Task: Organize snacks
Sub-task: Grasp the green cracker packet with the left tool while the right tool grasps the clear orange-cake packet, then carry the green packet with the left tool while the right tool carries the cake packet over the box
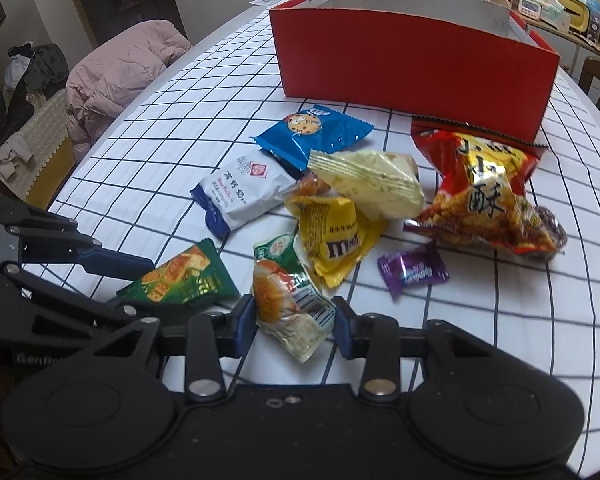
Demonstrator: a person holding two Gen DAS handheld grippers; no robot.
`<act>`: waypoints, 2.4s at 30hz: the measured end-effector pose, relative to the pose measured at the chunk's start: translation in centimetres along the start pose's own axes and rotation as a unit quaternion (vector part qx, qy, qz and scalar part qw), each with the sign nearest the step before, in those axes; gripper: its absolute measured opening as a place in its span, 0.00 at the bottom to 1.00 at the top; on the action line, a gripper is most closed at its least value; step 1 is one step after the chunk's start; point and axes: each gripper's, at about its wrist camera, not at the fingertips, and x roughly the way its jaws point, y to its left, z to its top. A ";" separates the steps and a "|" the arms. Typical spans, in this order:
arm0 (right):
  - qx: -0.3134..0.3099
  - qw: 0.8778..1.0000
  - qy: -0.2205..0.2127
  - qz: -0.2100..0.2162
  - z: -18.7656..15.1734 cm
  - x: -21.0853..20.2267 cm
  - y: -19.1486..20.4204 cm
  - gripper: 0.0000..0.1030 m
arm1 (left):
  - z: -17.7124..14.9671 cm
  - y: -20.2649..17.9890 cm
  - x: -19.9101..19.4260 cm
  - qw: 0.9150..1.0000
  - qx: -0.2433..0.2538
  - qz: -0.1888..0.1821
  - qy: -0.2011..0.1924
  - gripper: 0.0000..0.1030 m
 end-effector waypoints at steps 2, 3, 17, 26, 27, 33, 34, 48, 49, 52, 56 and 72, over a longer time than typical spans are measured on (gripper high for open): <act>0.002 1.000 0.000 -0.002 -0.2 -0.3 0.0 0.36 | -0.1 0.0 -0.1 1.000 -0.012 0.001 -0.001 0.43; 0.004 1.000 -0.001 -0.002 -0.3 -0.5 -0.1 0.35 | -0.1 0.1 -0.1 1.000 -0.021 0.001 -0.001 0.43; 0.016 1.000 -0.022 -0.005 0.1 -3.1 -0.2 0.32 | 0.4 1.2 -1.8 0.994 -0.110 -0.011 -0.008 0.43; 0.021 0.998 -0.054 -0.007 2.3 -5.8 -0.4 0.32 | 2.4 0.9 -4.2 0.992 -0.118 -0.004 -0.039 0.43; 0.022 0.998 -0.059 -0.008 2.6 -6.1 -0.5 0.32 | 2.7 0.9 -4.6 0.992 -0.119 -0.005 -0.044 0.43; 0.027 0.996 -0.088 -0.015 5.1 -7.9 -1.7 0.32 | 5.4 0.5 -6.7 0.990 -0.119 -0.004 -0.075 0.43; 0.026 0.995 -0.093 -0.017 5.6 -8.2 -1.9 0.32 | 6.0 0.4 -7.1 0.990 -0.118 -0.005 -0.080 0.43; 0.020 0.988 -0.143 -0.046 12.8 -9.4 -6.2 0.32 | 15.1 -0.7 -8.5 0.987 -0.099 0.015 -0.128 0.43; 0.020 0.988 -0.145 -0.048 13.3 -9.3 -6.5 0.32 | 15.8 -0.7 -8.5 0.986 -0.099 0.017 -0.130 0.43; 0.020 0.987 -0.147 -0.053 14.7 -8.9 -7.5 0.32 | 17.8 -0.5 -8.0 0.986 -0.102 0.023 -0.131 0.43; 0.026 0.988 -0.145 -0.055 16.8 -8.1 -9.3 0.32 | 20.5 0.0 -6.9 0.986 -0.110 0.032 -0.125 0.43; 0.037 0.993 -0.101 -0.054 23.7 -1.9 -15.0 0.32 | 28.9 2.4 -0.4 0.984 -0.141 0.079 -0.080 0.43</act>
